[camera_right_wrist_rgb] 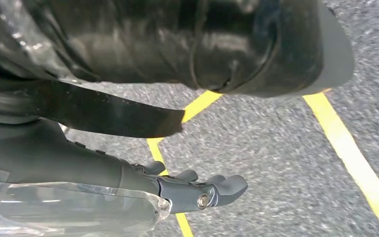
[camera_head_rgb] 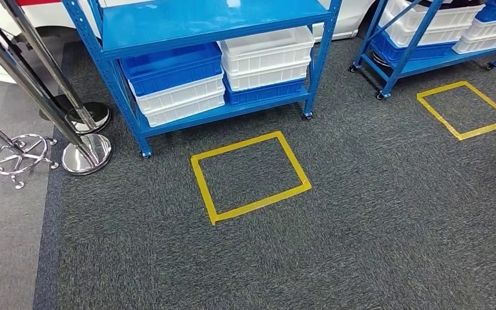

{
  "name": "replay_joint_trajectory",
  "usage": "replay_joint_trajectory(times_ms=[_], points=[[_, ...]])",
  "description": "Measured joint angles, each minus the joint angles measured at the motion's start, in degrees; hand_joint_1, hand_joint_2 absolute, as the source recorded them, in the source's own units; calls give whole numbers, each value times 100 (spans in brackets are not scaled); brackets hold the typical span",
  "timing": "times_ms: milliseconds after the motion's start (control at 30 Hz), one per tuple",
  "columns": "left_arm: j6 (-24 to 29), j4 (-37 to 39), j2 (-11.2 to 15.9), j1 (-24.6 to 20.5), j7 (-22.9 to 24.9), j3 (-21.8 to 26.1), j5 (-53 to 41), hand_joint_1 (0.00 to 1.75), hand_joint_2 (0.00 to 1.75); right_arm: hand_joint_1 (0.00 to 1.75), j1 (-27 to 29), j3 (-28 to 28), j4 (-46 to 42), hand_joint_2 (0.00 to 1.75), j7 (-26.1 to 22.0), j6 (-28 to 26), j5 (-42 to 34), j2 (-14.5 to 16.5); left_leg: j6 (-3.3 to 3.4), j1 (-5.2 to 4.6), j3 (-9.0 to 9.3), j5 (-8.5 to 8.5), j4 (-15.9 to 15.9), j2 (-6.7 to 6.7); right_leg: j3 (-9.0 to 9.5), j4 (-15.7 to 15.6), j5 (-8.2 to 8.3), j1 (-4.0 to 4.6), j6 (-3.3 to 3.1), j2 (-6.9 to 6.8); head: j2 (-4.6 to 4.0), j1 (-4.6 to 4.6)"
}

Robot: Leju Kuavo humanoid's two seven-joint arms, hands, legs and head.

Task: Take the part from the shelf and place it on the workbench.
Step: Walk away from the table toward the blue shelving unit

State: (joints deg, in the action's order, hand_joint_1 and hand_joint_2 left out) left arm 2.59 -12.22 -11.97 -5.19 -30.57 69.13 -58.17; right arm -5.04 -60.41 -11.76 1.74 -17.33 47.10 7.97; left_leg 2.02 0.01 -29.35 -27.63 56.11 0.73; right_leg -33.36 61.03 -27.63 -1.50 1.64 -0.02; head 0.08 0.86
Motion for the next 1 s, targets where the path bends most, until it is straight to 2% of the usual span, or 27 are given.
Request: replay_joint_trajectory(times_ms=[33, 133, 200, 233, 300, 333, 367, 400, 467, 500, 533, 600, 667, 700, 733, 767, 833, 867, 900, 933, 967, 1000], points=[[-7, 1, -3, -4, -6, -5, -5, 0, 0, 0, -4, 0, 0, 0, -14, 0, 12, 0, -31, -11, -15, -19, 35, 2, 84, -173, 27, 10, -36, -3, -1, -1], [-70, 1, -3, -11, -44, -15, -13, 0, 0, 0, -7, 0, 0, 0, -46, -2, 45, 1, -119, -9, -35, -41, 72, 3, 88, -223, 22, 35, -159, 3, 0, -2], [-114, 0, -2, -9, -68, -16, -4, 0, 0, 0, -7, 0, 0, 0, -52, -7, 57, 1, -184, 10, -107, -196, 257, -10, 93, -260, 51, 19, -236, -2, 0, -2], [-130, 0, -1, -9, -79, -15, 2, 0, 0, 0, -8, 0, 0, 0, -52, -9, 63, 1, -214, 21, -221, -366, 517, -18, 88, -277, 65, 9, -264, -5, -1, -2], [-151, 1, -2, -8, -106, -15, 11, 0, 0, 0, -7, 0, 0, 0, -54, -12, 72, 1, -260, 41, -575, -753, 1298, -24, 60, -278, 71, 14, -291, -5, -1, -2], [-155, 2, -2, -4, -121, -15, 13, 0, 0, 0, -4, 0, 0, 0, -54, -12, 74, 1, -269, 48, -735, -860, 1633, -24, 50, -276, 64, 20, -295, -2, -1, -3], [-155, 2, -3, 1, -136, -15, 13, 0, 0, 0, -1, 0, 0, 0, -53, -14, 74, 1, -265, 51, -811, -849, 1781, -24, 50, -274, 52, 27, -299, 4, -1, -3], [-153, 2, -3, 6, -150, -15, 12, 0, 0, 0, 2, 0, 0, 0, -52, -17, 74, 1, -245, 49, -775, -722, 1693, -25, 63, -274, 37, 37, -300, 13, 0, -3], [-147, 1, -3, 8, -173, -15, 9, 0, 0, 0, 3, 0, 0, 0, -52, -24, 73, 4, -138, 22, -418, -288, 928, -25, 117, -276, 7, 59, -294, 28, 0, -2], [-143, 1, 1, 3, -181, -15, 8, 0, 0, 0, 1, 0, 1, 0, -52, -26, 73, 16, -64, 1, -226, -151, 523, -20, 141, -276, -8, 75, -279, 27, 0, -1], [-139, 0, 5, -6, -187, -15, 7, 0, 0, 0, -4, 0, 0, 0, -53, -29, 72, 26, -3, -23, -92, -92, 229, -14, 156, -282, -20, 75, -254, 25, 0, -2], [-135, 0, 11, -11, -197, -15, 7, 0, 0, 0, -7, -1, -1, 0, -53, -32, 72, 42, 75, -50, 7, -139, -10, -11, 184, -258, 24, 72, -174, 16, 0, -4], [-134, 1, 4, 7, -207, -15, 7, 0, 0, 0, -8, -1, -2, 0, -53, -32, 72, 39, 116, -27, 128, -126, -122, -27, 203, -175, 62, 65, -108, 9, 0, -3], [-134, 1, 1, 16, -211, -16, 7, 0, 0, 0, -9, -1, -2, 0, -54, -33, 72, 39, 132, -10, 205, -116, -165, -30, 165, -68, 18, 64, -85, 6, 0, 0], [-134, 1, -3, 19, -216, -16, 7, 0, 0, 0, -11, -2, -2, 0, -54, -33, 72, 39, 144, 5, 278, -110, -193, -31, 69, 120, -87, 61, -65, 7, 0, 4], [-134, 1, -5, 18, -220, -16, 8, 0, 0, 0, -11, -2, -2, 0, -54, -33, 72, 39, 147, 6, 326, -125, -210, -26, -105, 419, -229, 57, -46, 9, 1, 8], [-133, 0, -7, 13, -226, -15, 9, 0, 0, 0, -5, -1, -2, 0, -54, -33, 72, 39, 145, 3, 406, -199, -213, -21, -583, 1108, -493, 53, -7, 9, 0, 8], [-132, 0, -7, 16, -228, -14, 9, 0, 0, 0, 5, -1, -2, 0, -54, -33, 73, 39, 133, 6, 467, -255, -212, -23, -773, 1309, -546, 47, 6, 8, 0, 8], [-132, 1, -8, 24, -228, -14, 10, 0, 0, 0, 17, -1, -2, 0, -53, -33, 73, 38, 117, 11, 539, -315, -212, -29, -868, 1330, -530, 39, 12, 7, 0, 9], [-132, 1, -11, 33, -228, -13, 11, 0, 0, 0, 28, -2, -3, 0, -53, -33, 74, 34, 95, 22, 635, -390, -212, -34, -856, 1121, -413, 28, 21, 3, 0, 9], [-133, 2, -15, 41, -228, -13, 12, 0, 0, 0, 39, -3, -3, 0, -54, -33, 74, 32, 70, 33, 736, -474, -212, -38, -785, 784, -208, 17, 26, -5, 0, 10], [-133, 2, -19, 47, -228, -13, 14, 0, 0, 0, 56, -4, -3, 0, -54, -33, 74, 29, 41, 39, 831, -561, -206, -38, -707, 430, 85, 12, 21, -25, 0, 10]])
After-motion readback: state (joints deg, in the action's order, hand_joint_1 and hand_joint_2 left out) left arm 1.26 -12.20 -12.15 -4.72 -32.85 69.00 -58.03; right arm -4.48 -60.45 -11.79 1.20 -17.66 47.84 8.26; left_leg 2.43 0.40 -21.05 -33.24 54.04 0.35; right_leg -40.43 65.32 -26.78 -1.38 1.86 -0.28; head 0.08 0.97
